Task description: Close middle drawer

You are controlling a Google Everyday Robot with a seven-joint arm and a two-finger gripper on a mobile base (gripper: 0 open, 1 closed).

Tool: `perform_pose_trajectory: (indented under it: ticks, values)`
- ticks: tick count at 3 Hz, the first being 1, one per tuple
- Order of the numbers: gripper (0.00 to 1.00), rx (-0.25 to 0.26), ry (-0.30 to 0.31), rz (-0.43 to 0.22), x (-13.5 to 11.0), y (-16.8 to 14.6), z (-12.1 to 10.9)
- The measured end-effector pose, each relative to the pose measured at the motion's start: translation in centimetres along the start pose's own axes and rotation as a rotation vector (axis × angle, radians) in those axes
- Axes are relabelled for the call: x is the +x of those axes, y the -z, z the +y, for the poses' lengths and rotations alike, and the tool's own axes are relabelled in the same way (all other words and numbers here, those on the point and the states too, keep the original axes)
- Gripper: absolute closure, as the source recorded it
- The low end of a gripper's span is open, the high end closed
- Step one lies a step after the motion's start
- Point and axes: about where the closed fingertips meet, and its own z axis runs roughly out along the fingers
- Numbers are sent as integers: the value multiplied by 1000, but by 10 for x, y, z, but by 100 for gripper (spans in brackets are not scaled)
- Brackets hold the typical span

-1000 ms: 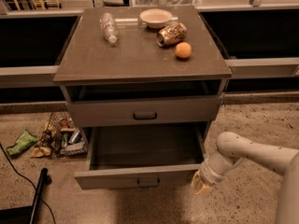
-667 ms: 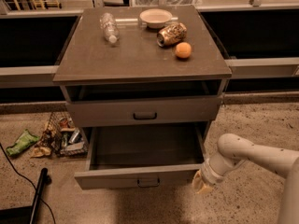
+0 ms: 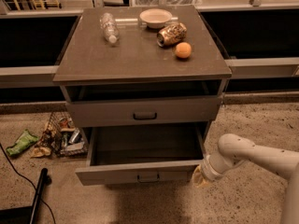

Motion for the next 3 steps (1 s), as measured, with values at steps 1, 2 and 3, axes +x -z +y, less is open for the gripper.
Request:
perform_pose_trajectory:
  ticks: [1, 2, 3]
  values:
    - [82, 0, 0, 0, 0, 0, 0]
    - [58, 0, 0, 0, 0, 0, 0]
    - [35, 0, 0, 0, 0, 0, 0]
